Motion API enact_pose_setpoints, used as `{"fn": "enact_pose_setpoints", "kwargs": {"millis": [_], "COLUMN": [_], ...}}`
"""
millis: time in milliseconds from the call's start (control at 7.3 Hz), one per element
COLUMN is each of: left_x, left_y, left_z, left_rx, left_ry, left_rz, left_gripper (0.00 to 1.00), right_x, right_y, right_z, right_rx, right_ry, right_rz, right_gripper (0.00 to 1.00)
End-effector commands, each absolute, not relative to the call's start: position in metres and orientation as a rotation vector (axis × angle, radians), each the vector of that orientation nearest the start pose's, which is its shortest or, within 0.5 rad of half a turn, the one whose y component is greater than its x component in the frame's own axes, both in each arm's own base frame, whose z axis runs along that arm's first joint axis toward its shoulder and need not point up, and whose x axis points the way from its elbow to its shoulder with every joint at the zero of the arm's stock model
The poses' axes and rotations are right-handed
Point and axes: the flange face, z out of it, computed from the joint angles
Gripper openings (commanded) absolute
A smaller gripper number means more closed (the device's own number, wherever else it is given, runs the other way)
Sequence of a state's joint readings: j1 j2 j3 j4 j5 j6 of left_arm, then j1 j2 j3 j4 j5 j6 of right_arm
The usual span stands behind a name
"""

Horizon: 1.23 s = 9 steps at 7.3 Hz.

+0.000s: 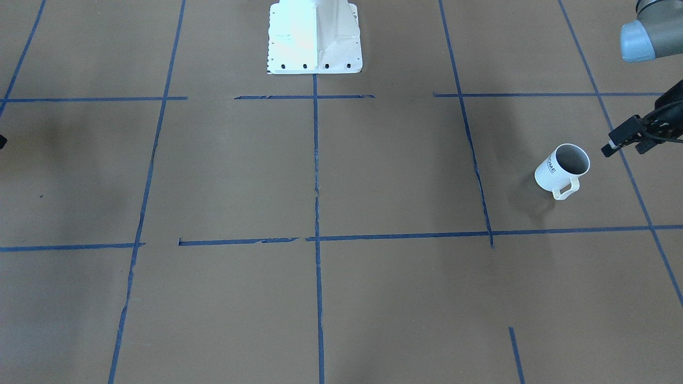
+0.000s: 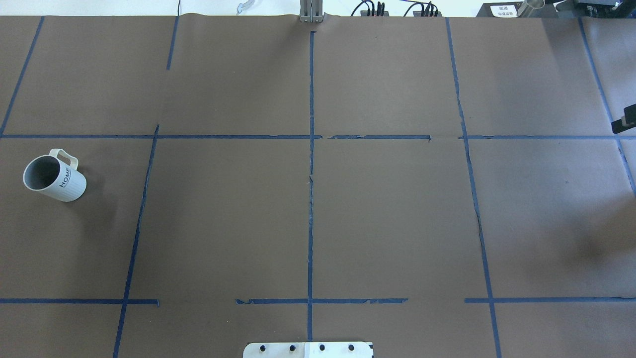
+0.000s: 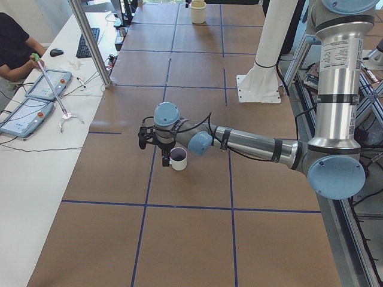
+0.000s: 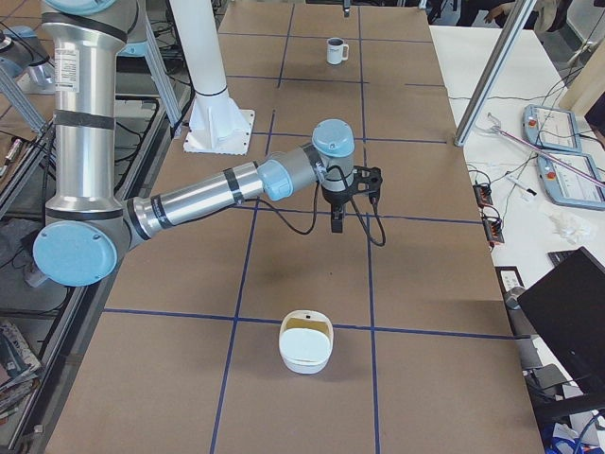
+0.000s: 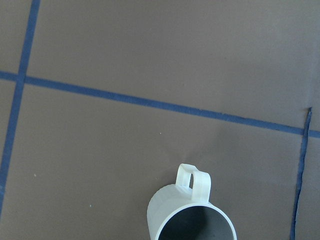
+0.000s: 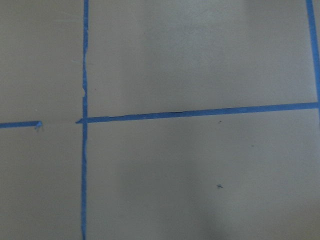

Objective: Left arm hands cup to right arm to dump lemon

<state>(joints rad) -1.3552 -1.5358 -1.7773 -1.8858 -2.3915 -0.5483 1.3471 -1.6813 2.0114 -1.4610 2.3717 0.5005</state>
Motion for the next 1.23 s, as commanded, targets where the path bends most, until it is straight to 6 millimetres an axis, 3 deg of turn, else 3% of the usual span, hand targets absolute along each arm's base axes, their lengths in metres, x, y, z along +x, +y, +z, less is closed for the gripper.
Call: {"fn": "enact_pose_setpoints", "kwargs": {"millis": [0,137,274,411,685,1096], "left_x": [-0.023,-0.034,-0.053,-0.063,-0.063,-0.064], "left_y": [-0.49,-0.484,-0.467,-0.45,-0.453,-0.446], "left_z": [0.549,0.557,0.584,0.599,0.572,0.574], "left_rx": [0.168,0.138,0.112,0.109,0.049,0.046], "left_ry": [0.852,0.835,0.825,0.823,0.82,0.812], "left_rz": [0.001,0.056,0.091,0.111,0.086,0.087], "left_gripper": [1.0,1.0,1.0,1.0,1.0,1.0], "right_x": [-0.001,0.011,0.02,0.021,0.027,0.026], "right_y": [-0.397,-0.368,-0.35,-0.348,-0.347,-0.342], "right_z": [0.542,0.576,0.59,0.593,0.582,0.582], "right_rx": [0.091,0.061,0.035,0.014,0.029,0.014], "right_ry": [-0.834,-0.816,-0.813,-0.812,-0.813,-0.829], "right_rz": [-0.018,-0.061,-0.044,-0.033,-0.021,-0.001], "right_gripper": [1.0,1.0,1.0,1.0,1.0,1.0]}}
